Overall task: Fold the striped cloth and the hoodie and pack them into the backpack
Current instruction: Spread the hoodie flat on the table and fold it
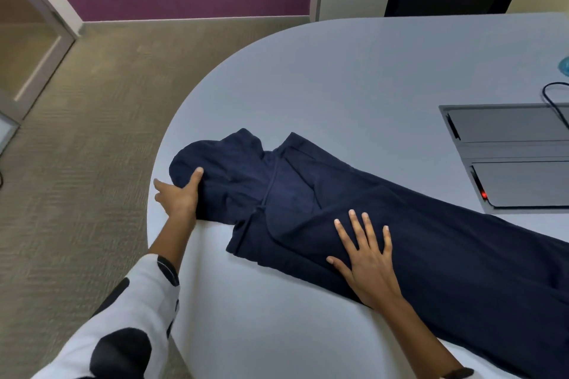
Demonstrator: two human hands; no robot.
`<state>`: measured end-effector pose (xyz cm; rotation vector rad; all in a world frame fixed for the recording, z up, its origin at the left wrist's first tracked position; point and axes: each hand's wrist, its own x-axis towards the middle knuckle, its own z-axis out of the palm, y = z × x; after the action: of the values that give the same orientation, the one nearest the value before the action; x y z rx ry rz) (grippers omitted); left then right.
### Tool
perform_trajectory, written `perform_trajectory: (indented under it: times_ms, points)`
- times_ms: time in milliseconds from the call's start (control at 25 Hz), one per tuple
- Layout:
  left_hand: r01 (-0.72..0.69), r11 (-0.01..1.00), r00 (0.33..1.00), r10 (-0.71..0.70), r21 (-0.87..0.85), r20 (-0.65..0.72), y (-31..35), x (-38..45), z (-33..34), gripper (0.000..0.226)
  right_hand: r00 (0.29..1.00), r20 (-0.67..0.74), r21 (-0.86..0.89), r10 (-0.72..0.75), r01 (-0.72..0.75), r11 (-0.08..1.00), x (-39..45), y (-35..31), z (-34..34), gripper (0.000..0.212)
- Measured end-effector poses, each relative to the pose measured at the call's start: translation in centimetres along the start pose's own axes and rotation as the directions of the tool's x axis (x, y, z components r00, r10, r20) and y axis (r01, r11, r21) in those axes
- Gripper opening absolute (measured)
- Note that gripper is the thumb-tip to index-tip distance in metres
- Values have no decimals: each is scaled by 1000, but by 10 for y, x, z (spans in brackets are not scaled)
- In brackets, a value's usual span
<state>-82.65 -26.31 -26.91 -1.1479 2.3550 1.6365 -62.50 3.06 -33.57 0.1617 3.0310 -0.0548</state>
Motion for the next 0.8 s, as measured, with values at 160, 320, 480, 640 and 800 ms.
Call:
perform_trajectory:
  times_ms: [160, 320, 480, 640, 800]
  points:
    - [130, 983, 963, -93, -133, 253, 20, 7, -15, 44, 995, 99, 70, -15, 8, 998, 0, 3, -8, 73]
    - [-120, 963, 908, 204, -240, 366, 61, -39, -11, 34, 977, 215, 314, -17, -52, 948, 8, 10, -25, 95]
    - [-606, 770, 640, 621, -200, 452, 76, -131, 8, 32, 950, 253, 792, 181, -311, 526, 18, 2, -78, 69]
    - [-906, 367, 134, 723, -212, 678, 22, -212, 41, 50, 909, 310, 951, 278, -297, -87, 37, 4, -133, 73]
    - [-933, 293, 35, 650, -209, 759, -27, -245, 51, 40, 897, 194, 966, 397, -244, 80, 36, 4, -145, 39]
